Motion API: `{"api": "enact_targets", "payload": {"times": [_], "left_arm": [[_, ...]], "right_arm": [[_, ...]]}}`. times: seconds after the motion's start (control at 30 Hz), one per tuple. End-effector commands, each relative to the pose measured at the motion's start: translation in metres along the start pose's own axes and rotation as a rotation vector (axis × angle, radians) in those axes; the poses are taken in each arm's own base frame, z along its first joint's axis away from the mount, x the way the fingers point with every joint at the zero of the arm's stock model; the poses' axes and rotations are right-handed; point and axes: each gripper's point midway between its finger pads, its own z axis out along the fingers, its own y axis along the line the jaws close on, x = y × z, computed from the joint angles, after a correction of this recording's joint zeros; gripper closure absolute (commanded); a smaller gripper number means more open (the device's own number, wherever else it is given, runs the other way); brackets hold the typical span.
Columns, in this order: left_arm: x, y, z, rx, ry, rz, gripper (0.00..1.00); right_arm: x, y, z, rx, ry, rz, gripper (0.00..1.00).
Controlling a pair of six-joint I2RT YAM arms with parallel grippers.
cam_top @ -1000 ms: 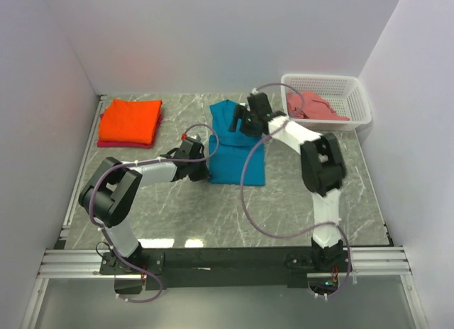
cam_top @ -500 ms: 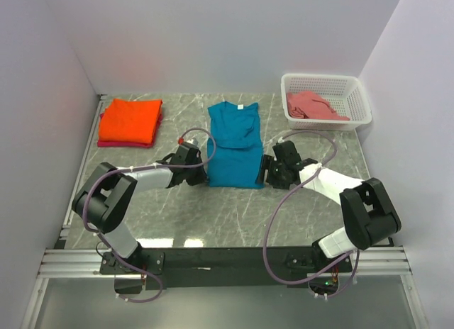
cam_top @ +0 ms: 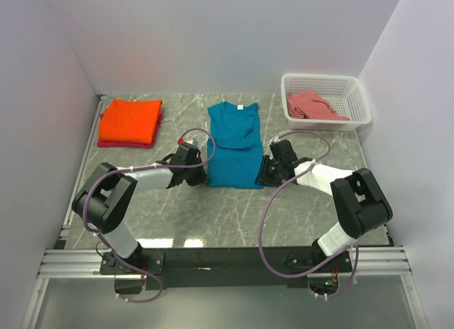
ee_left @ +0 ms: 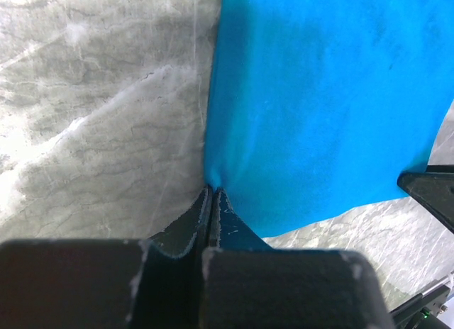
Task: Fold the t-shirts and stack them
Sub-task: Fold the tshirt
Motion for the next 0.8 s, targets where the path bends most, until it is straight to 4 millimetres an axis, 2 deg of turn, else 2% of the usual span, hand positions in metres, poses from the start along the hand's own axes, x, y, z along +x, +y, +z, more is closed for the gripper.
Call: {"api": "enact_targets", "payload": {"times": [0.0, 0.13, 0.17, 0.27, 0.37, 0.43, 0.5, 0.53, 0.57, 0.6, 0.63, 0.7, 0.77], "left_arm": [[0.019, 0.009, -0.005, -0.021, 0.056, 0.002, 0.99], [0.031, 0.013, -0.007, -0.002, 0.077, 0.000, 0.99], [0.037, 0.014, -0.007, 0.010, 0.084, -0.003, 0.99], [0.044, 0.019, -0.008, 0.007, 0.091, -0.004, 0.99], [0.056, 0.025, -0.009, -0.006, 0.105, -0.003, 0.99], [0.062, 0.024, -0.011, -0.011, 0.114, 0.005, 0.99], [0.074, 0.021, -0.019, -0.013, 0.128, 0.012, 0.99], [0.082, 0.026, -0.023, -0.044, 0.136, 0.019, 0.99], [0.087, 0.027, -0.033, -0.058, 0.138, 0.026, 0.99], [0.103, 0.028, -0.039, -0.074, 0.155, 0.033, 0.99], [0.110, 0.029, -0.045, -0.083, 0.163, 0.033, 0.99], [0.129, 0.027, -0.064, -0.079, 0.191, 0.024, 0.99], [0.130, 0.013, -0.080, -0.018, 0.192, 0.022, 0.99]], "right_arm": [[0.014, -0.007, -0.002, 0.023, 0.031, -0.005, 0.59], [0.026, -0.008, -0.009, -0.004, 0.032, -0.015, 0.60], [0.034, -0.014, -0.007, 0.004, 0.043, -0.013, 0.64], [0.042, -0.018, -0.005, -0.004, 0.052, -0.006, 0.92], [0.050, -0.014, -0.004, -0.043, 0.065, -0.004, 1.00], [0.055, -0.010, -0.010, -0.073, 0.064, -0.008, 1.00], [0.071, -0.011, -0.016, -0.076, 0.093, -0.020, 1.00], [0.081, -0.014, -0.025, -0.074, 0.103, -0.025, 1.00], [0.087, -0.013, -0.030, -0.079, 0.110, -0.033, 1.00], [0.103, -0.012, -0.037, -0.080, 0.151, -0.045, 1.00], [0.103, -0.003, -0.048, -0.118, 0.126, -0.064, 1.00], [0.122, -0.003, -0.061, -0.118, 0.157, -0.078, 1.00], [0.117, 0.002, -0.076, -0.146, 0.104, -0.079, 1.00]]}}
